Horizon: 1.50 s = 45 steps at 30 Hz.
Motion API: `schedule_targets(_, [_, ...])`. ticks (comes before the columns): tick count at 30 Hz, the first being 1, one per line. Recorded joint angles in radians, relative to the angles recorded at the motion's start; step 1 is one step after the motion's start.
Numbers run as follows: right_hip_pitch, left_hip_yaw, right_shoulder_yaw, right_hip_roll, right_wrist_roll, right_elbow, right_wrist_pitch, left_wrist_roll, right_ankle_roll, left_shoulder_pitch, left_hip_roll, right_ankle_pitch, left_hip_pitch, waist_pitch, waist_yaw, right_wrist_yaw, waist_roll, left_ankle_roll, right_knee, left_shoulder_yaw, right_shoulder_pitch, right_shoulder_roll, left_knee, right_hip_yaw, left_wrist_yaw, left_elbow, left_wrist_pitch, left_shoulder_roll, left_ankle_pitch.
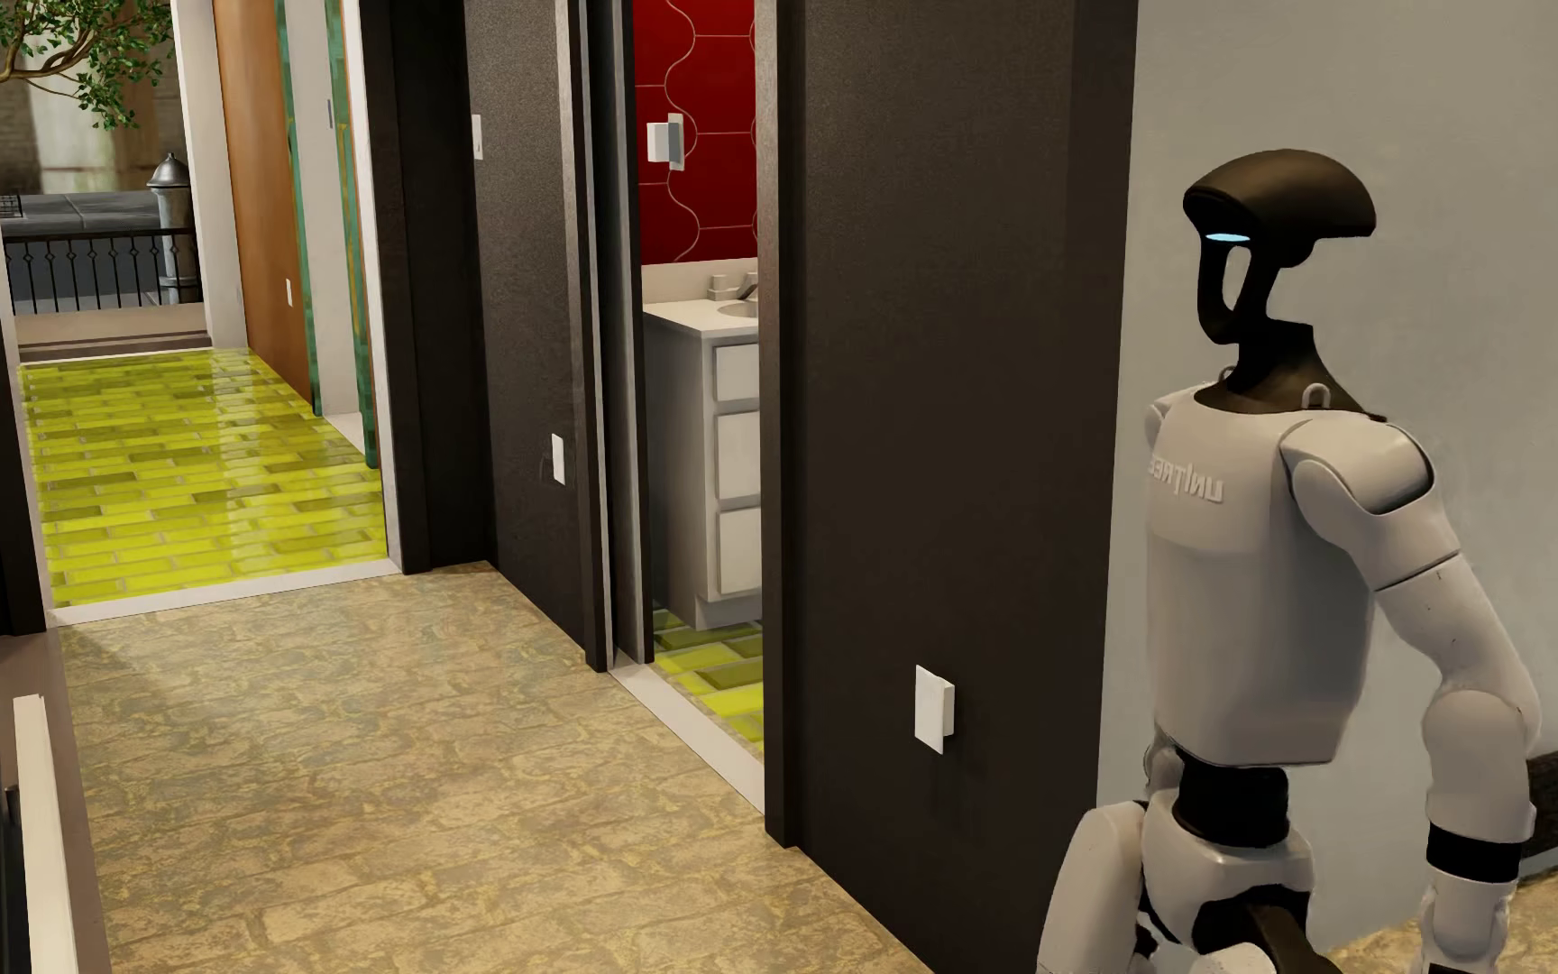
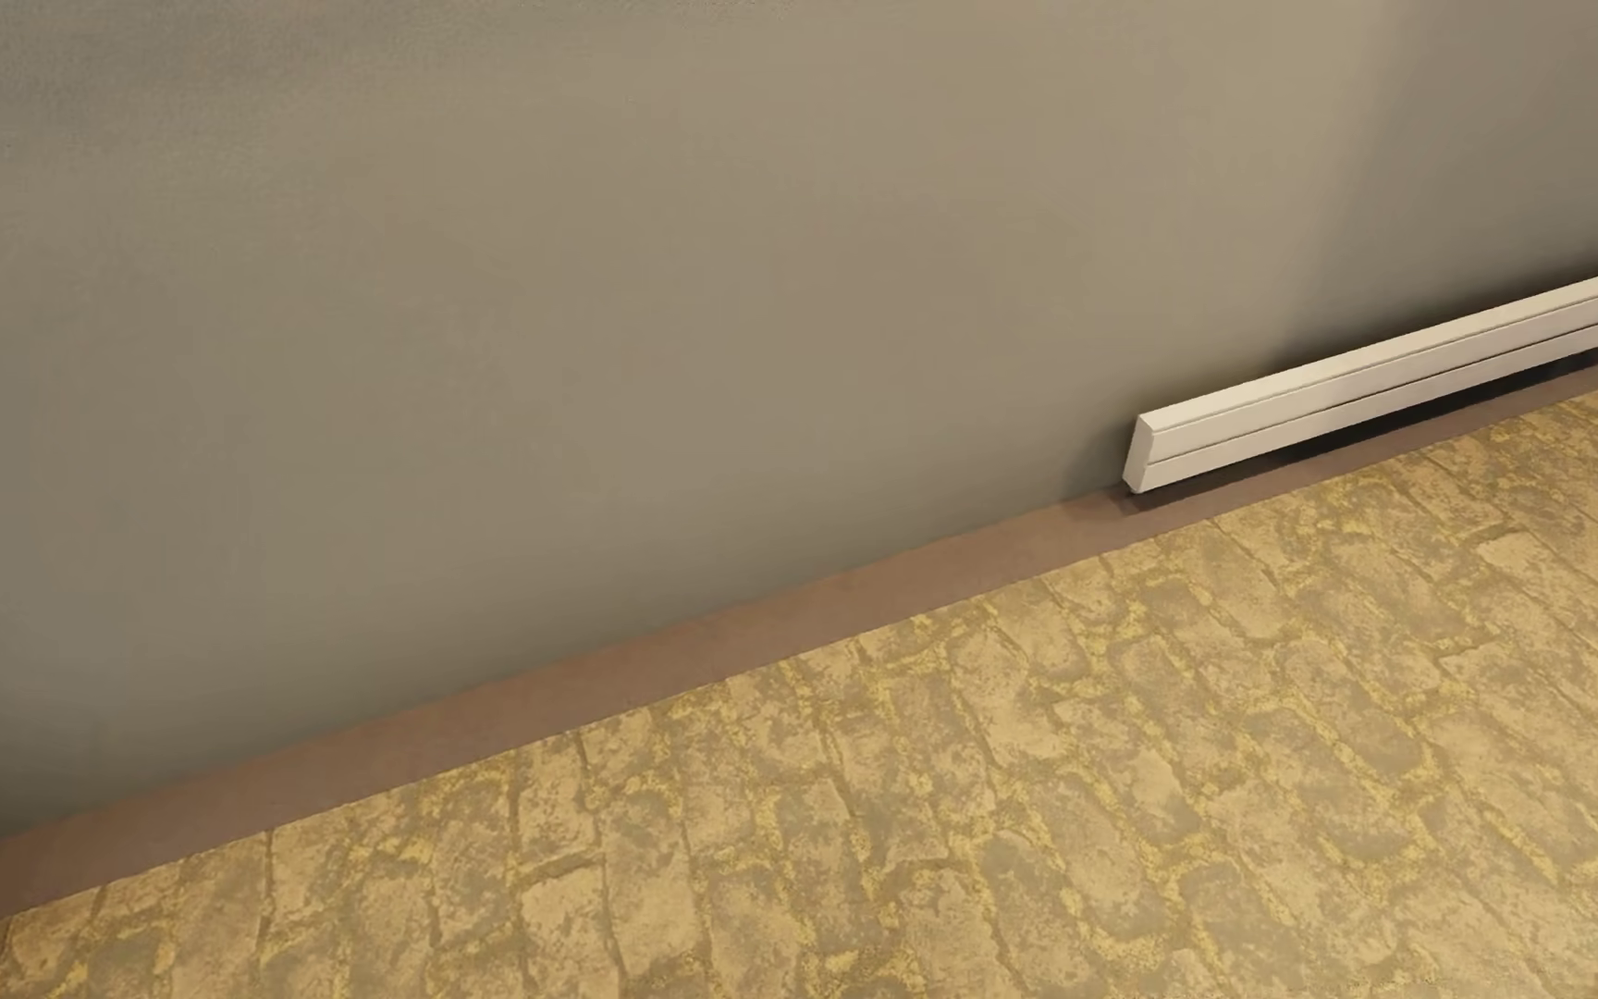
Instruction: Avoid the corner
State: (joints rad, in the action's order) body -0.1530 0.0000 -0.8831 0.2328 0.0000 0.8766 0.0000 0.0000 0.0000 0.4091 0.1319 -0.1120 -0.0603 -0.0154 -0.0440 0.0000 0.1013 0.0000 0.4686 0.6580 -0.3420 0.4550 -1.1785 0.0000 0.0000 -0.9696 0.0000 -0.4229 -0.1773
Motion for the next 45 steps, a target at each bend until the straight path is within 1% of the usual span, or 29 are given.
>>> schedule_targets(2, [0.118, 0.000, 0.144, -0.009, 0.000, -0.063, 0.000, 0.000, 0.000, 0.023, 0.005, -0.049, -0.084, 0.036, 0.056, 0.000, -0.023, 0.000, -0.026, 0.078, 0.067, 0.014, -0.050, 0.000, 0.000, -0.048, 0.000, 0.010, 0.156])
schedule_targets(4, [0.202, 0.000, 0.303, -0.022, 0.000, -0.183, 0.000, 0.000, 0.000, 0.041, -0.046, -0.072, -0.169, 0.056, 0.095, 0.000, -0.033, 0.000, -0.050, 0.112, 0.105, 0.027, 0.117, 0.000, 0.000, -0.055, 0.000, 0.012, 0.260])
schedule_targets(6, [0.261, 0.000, 0.362, -0.040, 0.000, -0.256, 0.000, 0.000, 0.000, 0.042, -0.092, -0.066, -0.205, 0.076, 0.147, 0.000, -0.036, 0.000, -0.073, 0.087, 0.149, 0.030, 0.373, 0.000, 0.000, -0.048, 0.000, 0.007, 0.183])
schedule_targets(8, [0.314, 0.000, 0.328, -0.054, 0.000, -0.239, 0.000, 0.000, 0.000, 0.030, -0.115, -0.068, -0.227, 0.089, 0.163, 0.000, -0.036, 0.000, -0.086, 0.045, 0.194, 0.018, 0.580, 0.000, 0.000, -0.032, 0.000, -0.010, 0.059])
schedule_targets(11, [0.407, 0.000, 0.232, -0.070, 0.000, -0.167, 0.000, 0.000, 0.000, -0.012, -0.167, -0.078, -0.262, 0.113, 0.139, 0.000, -0.024, 0.000, -0.089, -0.044, 0.164, 0.007, 0.687, 0.000, 0.000, -0.008, 0.000, -0.037, -0.017])
schedule_targets(13, [0.467, 0.000, 0.080, -0.070, 0.000, -0.072, 0.000, 0.000, 0.000, -0.016, -0.178, -0.071, -0.267, 0.105, 0.162, 0.000, -0.009, 0.000, -0.089, -0.151, 0.112, 0.008, 0.668, 0.000, 0.000, 0.033, 0.000, -0.047, -0.011])
schedule_targets(14, [0.502, 0.000, -0.019, -0.088, 0.000, -0.007, 0.000, 0.000, 0.000, -0.011, -0.178, -0.049, -0.254, 0.099, 0.187, 0.000, -0.023, 0.000, -0.091, -0.187, 0.082, -0.003, 0.646, 0.000, 0.000, 0.050, 0.000, -0.055, -0.045])
schedule_targets(16, [0.515, 0.000, -0.184, -0.117, 0.000, 0.091, 0.000, 0.000, 0.000, -0.021, -0.181, 0.069, -0.244, 0.081, 0.203, 0.000, -0.073, 0.000, -0.062, -0.192, 0.005, -0.030, 0.578, 0.000, 0.000, 0.029, 0.000, -0.071, 0.025])
schedule_targets(18, [0.364, 0.000, -0.270, -0.145, 0.000, 0.099, 0.000, 0.000, 0.000, -0.026, -0.160, 0.260, -0.152, 0.076, 0.216, 0.000, -0.113, 0.000, 0.178, -0.148, -0.045, -0.017, 0.573, 0.000, 0.000, 0.006, 0.000, -0.073, 0.142])
schedule_targets(20, [0.067, 0.000, -0.197, -0.132, 0.000, 0.072, 0.000, 0.000, 0.000, -0.043, -0.137, 0.388, -0.115, 0.042, 0.166, 0.000, -0.130, 0.000, 0.551, -0.110, -0.034, 0.005, 0.592, 0.000, 0.000, 0.002, 0.000, -0.057, 0.220])
schedule_targets(22, [-0.136, 0.000, -0.033, -0.102, 0.000, 0.025, 0.000, 0.000, 0.000, -0.064, -0.113, 0.248, -0.025, 0.036, 0.081, 0.000, -0.097, 0.000, 0.754, -0.089, -0.023, 0.017, 0.639, 0.000, 0.000, 0.018, 0.000, -0.031, 0.252])
schedule_targets(23, [-0.215, 0.000, 0.058, -0.078, 0.000, -0.005, 0.000, 0.000, 0.000, -0.070, -0.101, 0.252, 0.023, 0.028, 0.050, 0.000, -0.074, 0.000, 0.734, -0.104, -0.022, 0.018, 0.663, 0.000, 0.000, 0.033, 0.000, -0.020, 0.263])
schedule_targets(25, [-0.255, 0.000, 0.210, -0.055, 0.000, -0.087, 0.000, 0.000, 0.000, -0.076, -0.112, 0.364, 0.157, 0.062, -0.003, 0.000, -0.052, 0.000, 0.471, -0.158, -0.031, -0.003, 0.707, 0.000, 0.000, 0.073, 0.000, -0.014, 0.280])
schedule_targets(26, [-0.250, 0.000, 0.242, -0.048, 0.000, -0.113, 0.000, 0.000, 0.000, -0.082, -0.116, 0.409, 0.199, 0.077, -0.033, 0.000, -0.048, 0.000, 0.294, -0.183, -0.028, -0.018, 0.710, 0.000, 0.000, 0.086, 0.000, -0.017, 0.291])
schedule_targets(27, [-0.226, 0.000, 0.253, -0.047, 0.000, -0.132, 0.000, 0.000, 0.000, -0.089, -0.125, 0.405, 0.252, 0.094, -0.050, 0.000, -0.049, 0.000, 0.125, -0.199, -0.029, -0.030, 0.715, 0.000, 0.000, 0.094, 0.000, -0.023, 0.300])
schedule_targets(28, [-0.209, 0.000, 0.250, -0.057, 0.000, -0.147, 0.000, 0.000, 0.000, -0.092, -0.138, 0.311, 0.300, 0.104, -0.059, 0.000, -0.051, 0.000, -0.011, -0.213, -0.034, -0.035, 0.719, 0.000, 0.000, 0.102, 0.000, -0.029, 0.307])
schedule_targets(29, [-0.201, 0.000, 0.238, -0.083, 0.000, -0.152, 0.000, 0.000, 0.000, -0.091, -0.159, 0.160, 0.336, 0.106, -0.066, 0.000, -0.056, 0.000, -0.059, -0.225, -0.040, -0.034, 0.721, 0.000, 0.000, 0.112, 0.000, -0.033, 0.314])
schedule_targets(30, [-0.224, 0.000, 0.216, -0.090, 0.000, -0.137, 0.000, 0.000, 0.000, -0.083, -0.167, 0.131, 0.367, 0.104, -0.061, 0.000, -0.052, 0.000, -0.055, -0.238, -0.043, -0.033, 0.718, 0.000, 0.000, 0.122, 0.000, -0.034, 0.320])
schedule_targets(32, [-0.267, 0.000, 0.141, -0.071, 0.000, -0.054, 0.000, 0.000, 0.000, -0.035, -0.132, 0.383, 0.405, 0.082, -0.071, 0.000, -0.018, 0.000, -0.010, -0.272, -0.038, -0.032, 0.691, 0.000, 0.000, 0.135, 0.000, -0.025, 0.291])
schedule_targets(33, [-0.281, 0.000, 0.092, -0.055, 0.000, -0.004, 0.000, 0.000, 0.000, 0.002, -0.098, 0.437, 0.403, 0.059, -0.073, 0.000, 0.010, 0.000, 0.027, -0.273, -0.043, -0.028, 0.654, 0.000, 0.000, 0.131, 0.000, -0.016, 0.229])
schedule_targets(35, [-0.206, 0.000, -0.034, -0.036, 0.000, 0.080, 0.000, 0.000, 0.000, 0.052, -0.010, 0.352, 0.293, 0.026, -0.032, 0.000, 0.058, 0.000, 0.049, -0.209, -0.067, -0.008, 0.416, 0.000, 0.000, 0.077, 0.000, 0.003, -0.031])
schedule_targets(36, [-0.197, 0.000, -0.124, 0.003, 0.000, 0.105, 0.000, 0.000, 0.000, 0.047, 0.054, 0.308, 0.117, -0.010, 0.013, 0.000, 0.088, 0.000, 0.029, -0.159, -0.045, 0.001, 0.218, 0.000, 0.000, 0.052, 0.000, 0.003, -0.128])
schedule_targets(37, [-0.151, 0.000, -0.192, 0.016, 0.000, 0.116, 0.000, 0.000, 0.000, 0.047, 0.060, 0.258, -0.013, -0.018, 0.063, 0.000, 0.087, 0.000, 0.013, -0.121, -0.016, 0.010, 0.054, 0.000, 0.000, 0.026, 0.000, 0.004, -0.076])
schedule_targets(38, [-0.059, 0.000, -0.254, 0.016, 0.000, 0.121, 0.000, 0.000, 0.000, 0.056, 0.069, 0.180, -0.085, 0.004, 0.102, 0.000, 0.073, 0.000, -0.008, -0.080, 0.023, 0.016, -0.062, 0.000, 0.000, 0.007, 0.000, 0.002, 0.042])
schedule_targets(39, [0.048, 0.000, -0.261, 0.006, 0.000, 0.118, 0.000, 0.000, 0.000, 0.070, 0.064, 0.091, -0.132, 0.032, 0.132, 0.000, 0.053, 0.000, -0.033, -0.040, 0.060, 0.022, -0.104, 0.000, 0.000, -0.012, 0.000, 0.001, 0.142])
schedule_targets(40, [0.157, 0.000, -0.201, -0.010, 0.000, 0.100, 0.000, 0.000, 0.000, 0.085, 0.051, -0.005, -0.168, 0.060, 0.151, 0.000, 0.033, 0.000, -0.052, 0.009, 0.085, 0.029, -0.080, 0.000, 0.000, -0.031, 0.000, 0.001, 0.225])
schedule_targets(42, [0.312, 0.000, 0.046, -0.060, 0.000, 0.005, 0.000, 0.000, 0.000, 0.091, -0.009, -0.118, -0.221, 0.102, 0.191, 0.000, -0.010, 0.000, -0.055, 0.098, 0.106, 0.044, 0.132, 0.000, 0.000, -0.075, 0.000, 0.011, 0.295])
schedule_targets(43, [0.355, 0.000, 0.160, -0.071, 0.000, -0.055, 0.000, 0.000, 0.000, 0.086, -0.029, -0.129, -0.237, 0.115, 0.204, 0.000, -0.023, 0.000, -0.061, 0.119, 0.123, 0.046, 0.288, 0.000, 0.000, -0.079, 0.000, 0.016, 0.243])
schedule_targets(45, [0.424, 0.000, 0.311, -0.077, 0.000, -0.174, 0.000, 0.000, 0.000, 0.083, -0.048, -0.138, -0.243, 0.121, 0.211, 0.000, -0.028, 0.000, -0.063, 0.090, 0.161, 0.053, 0.605, 0.000, 0.000, -0.049, 0.000, 0.024, 0.057])
